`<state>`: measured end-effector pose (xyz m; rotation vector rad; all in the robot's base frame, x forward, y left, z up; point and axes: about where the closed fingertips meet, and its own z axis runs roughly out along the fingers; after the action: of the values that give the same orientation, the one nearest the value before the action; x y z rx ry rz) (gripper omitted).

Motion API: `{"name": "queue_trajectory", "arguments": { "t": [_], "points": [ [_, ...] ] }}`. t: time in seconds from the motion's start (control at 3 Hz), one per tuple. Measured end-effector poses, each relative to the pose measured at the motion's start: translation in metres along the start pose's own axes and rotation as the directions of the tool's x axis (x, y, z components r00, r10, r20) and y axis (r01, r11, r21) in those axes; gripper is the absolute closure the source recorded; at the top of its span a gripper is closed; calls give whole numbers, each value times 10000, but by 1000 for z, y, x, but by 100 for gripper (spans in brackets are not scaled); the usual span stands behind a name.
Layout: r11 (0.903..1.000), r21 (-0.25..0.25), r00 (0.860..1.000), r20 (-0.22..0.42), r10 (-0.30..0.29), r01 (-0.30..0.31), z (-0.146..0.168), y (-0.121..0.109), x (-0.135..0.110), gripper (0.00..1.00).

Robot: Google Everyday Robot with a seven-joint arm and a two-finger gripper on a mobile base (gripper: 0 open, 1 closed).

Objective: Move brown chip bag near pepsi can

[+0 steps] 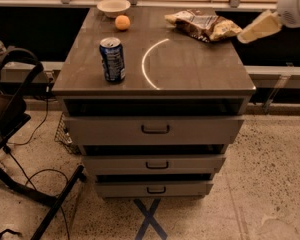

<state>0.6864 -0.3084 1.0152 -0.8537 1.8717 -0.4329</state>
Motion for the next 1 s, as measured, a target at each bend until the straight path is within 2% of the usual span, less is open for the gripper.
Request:
{"name": "queue_trajectory", "arguments": {
  "t": [0.33,0.67,1.0],
  "points": [
    [9953,-396,9906,1004,924,-888,62,-5,-16,0],
    [9834,-881,9732,1544,1706,-1585,123,-2,-29,0],
    [9604,-1578,9561,1482,2529,-2296,232,18,-33,0]
  ]
}}
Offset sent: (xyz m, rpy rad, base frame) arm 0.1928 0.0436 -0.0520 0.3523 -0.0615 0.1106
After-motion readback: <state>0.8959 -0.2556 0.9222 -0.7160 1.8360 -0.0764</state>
